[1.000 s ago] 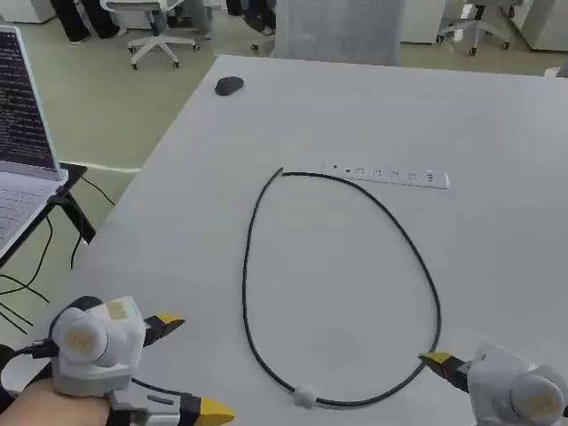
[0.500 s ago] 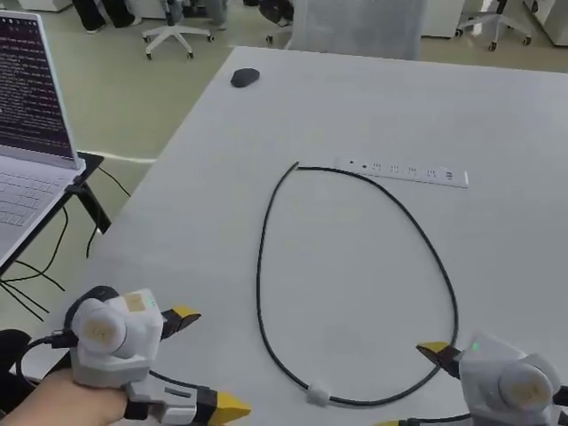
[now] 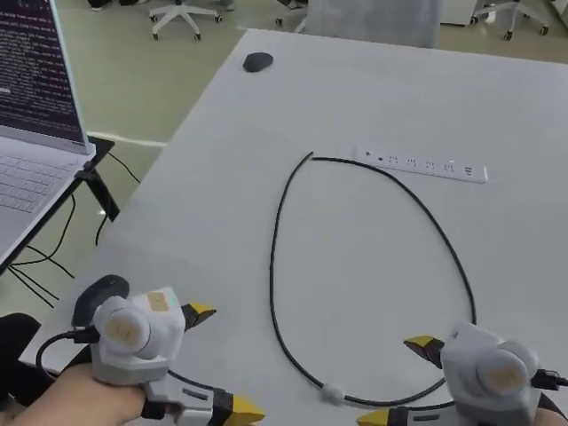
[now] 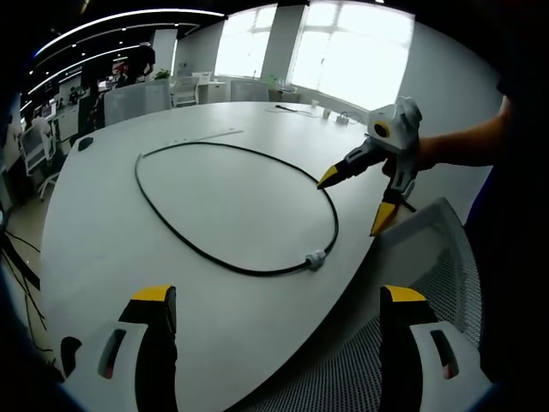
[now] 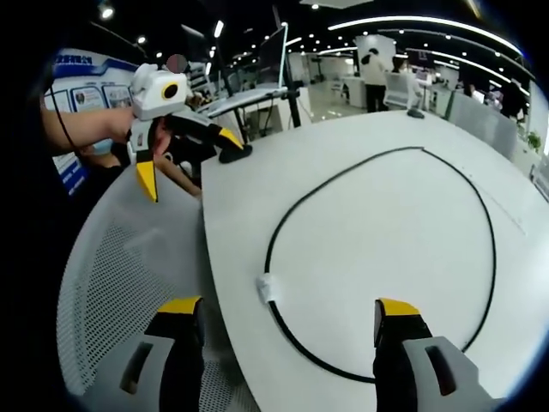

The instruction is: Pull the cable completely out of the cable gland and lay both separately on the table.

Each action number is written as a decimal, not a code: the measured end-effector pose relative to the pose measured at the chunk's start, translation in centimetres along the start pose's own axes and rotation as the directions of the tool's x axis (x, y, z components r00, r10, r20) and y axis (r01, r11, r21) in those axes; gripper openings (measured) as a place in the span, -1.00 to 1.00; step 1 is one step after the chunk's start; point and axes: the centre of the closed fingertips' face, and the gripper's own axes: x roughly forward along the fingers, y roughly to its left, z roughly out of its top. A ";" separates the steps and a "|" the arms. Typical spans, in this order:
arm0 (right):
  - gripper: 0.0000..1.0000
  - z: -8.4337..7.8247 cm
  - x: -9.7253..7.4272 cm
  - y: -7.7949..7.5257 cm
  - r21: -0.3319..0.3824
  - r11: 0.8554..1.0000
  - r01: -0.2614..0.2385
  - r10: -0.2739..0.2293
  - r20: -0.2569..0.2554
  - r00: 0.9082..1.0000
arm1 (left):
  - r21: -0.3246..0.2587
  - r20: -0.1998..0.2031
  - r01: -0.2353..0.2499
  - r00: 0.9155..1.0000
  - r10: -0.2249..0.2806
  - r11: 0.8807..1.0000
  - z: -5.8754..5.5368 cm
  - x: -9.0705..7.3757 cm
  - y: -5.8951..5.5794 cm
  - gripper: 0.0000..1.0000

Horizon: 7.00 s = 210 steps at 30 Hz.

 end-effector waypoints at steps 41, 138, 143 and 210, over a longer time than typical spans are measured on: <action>-0.57 -2.8 6.4 1.8 -0.112 0.989 -0.093 0.058 -0.285 0.957 | -0.025 -0.011 0.031 0.999 -0.031 0.999 -1.3 -0.2 0.7 0.92; -0.88 7.3 -4.7 5.6 -0.468 0.861 -0.197 0.109 -0.209 0.972 | 0.106 0.153 0.315 0.932 -0.328 0.943 8.7 3.9 -9.0 -0.20; -0.87 7.3 -4.8 5.4 -0.483 0.853 -0.196 0.106 -0.207 0.973 | 0.121 0.160 0.335 0.922 -0.351 0.934 9.0 4.0 -9.6 -0.35; -0.76 8.9 -7.2 4.9 0.221 0.727 -0.650 0.616 0.207 0.760 | 0.306 0.146 0.297 0.924 -0.353 0.904 11.5 3.2 -11.2 -0.71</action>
